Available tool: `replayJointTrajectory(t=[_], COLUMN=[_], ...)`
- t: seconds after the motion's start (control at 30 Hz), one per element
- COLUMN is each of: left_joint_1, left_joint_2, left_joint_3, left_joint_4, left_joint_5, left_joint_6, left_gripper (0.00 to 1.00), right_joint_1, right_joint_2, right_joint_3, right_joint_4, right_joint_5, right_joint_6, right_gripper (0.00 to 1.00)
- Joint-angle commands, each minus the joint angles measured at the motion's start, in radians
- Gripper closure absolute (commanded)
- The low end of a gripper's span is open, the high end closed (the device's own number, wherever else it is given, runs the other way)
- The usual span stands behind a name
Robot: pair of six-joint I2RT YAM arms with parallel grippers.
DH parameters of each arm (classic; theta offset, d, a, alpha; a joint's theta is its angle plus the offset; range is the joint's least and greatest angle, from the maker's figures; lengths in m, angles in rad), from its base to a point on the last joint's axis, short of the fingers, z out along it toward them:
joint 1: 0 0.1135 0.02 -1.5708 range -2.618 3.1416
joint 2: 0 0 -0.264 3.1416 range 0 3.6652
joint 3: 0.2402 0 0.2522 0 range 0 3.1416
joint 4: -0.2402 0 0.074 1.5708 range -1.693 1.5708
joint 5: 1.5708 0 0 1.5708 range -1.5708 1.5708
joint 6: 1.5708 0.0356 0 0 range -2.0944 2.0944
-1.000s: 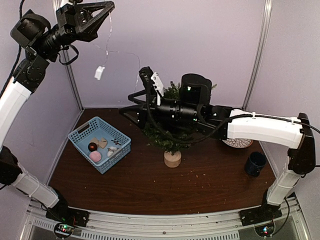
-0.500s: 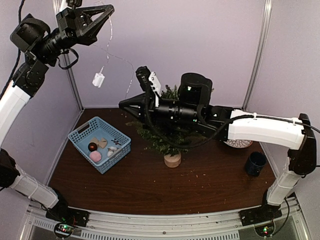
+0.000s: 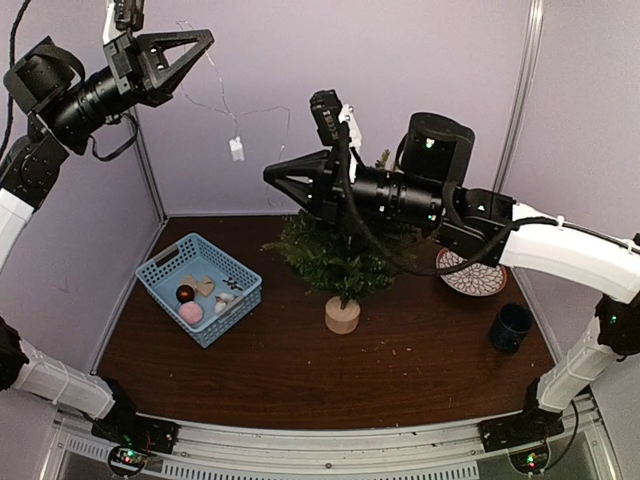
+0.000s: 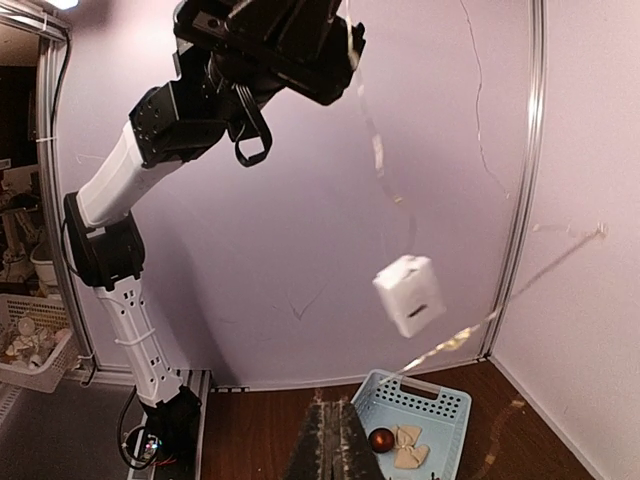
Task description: Decorate the small christmas tree
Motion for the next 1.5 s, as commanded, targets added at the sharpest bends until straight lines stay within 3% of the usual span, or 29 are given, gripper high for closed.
replayJointTrajectory(t=[0.0, 1.47], left_joint_1=[0.013, 0.092], left_joint_2=[-0.005, -0.117], left_joint_3=[-0.043, -0.24], left_joint_4=[-0.038, -0.08], left_joint_5=[-0.09, -0.115], left_joint_6=[0.038, 0.038], left_gripper=[1.0, 1.0], right_joint_1=[-0.017, -0.034], right_joint_2=[-0.023, -0.07], right_joint_3=[0.026, 0.047], right_joint_4=[-0.045, -0.111], right_joint_5=[0.02, -0.068], right_joint_6=[-0.005, 0.014], right_gripper=[1.0, 1.0])
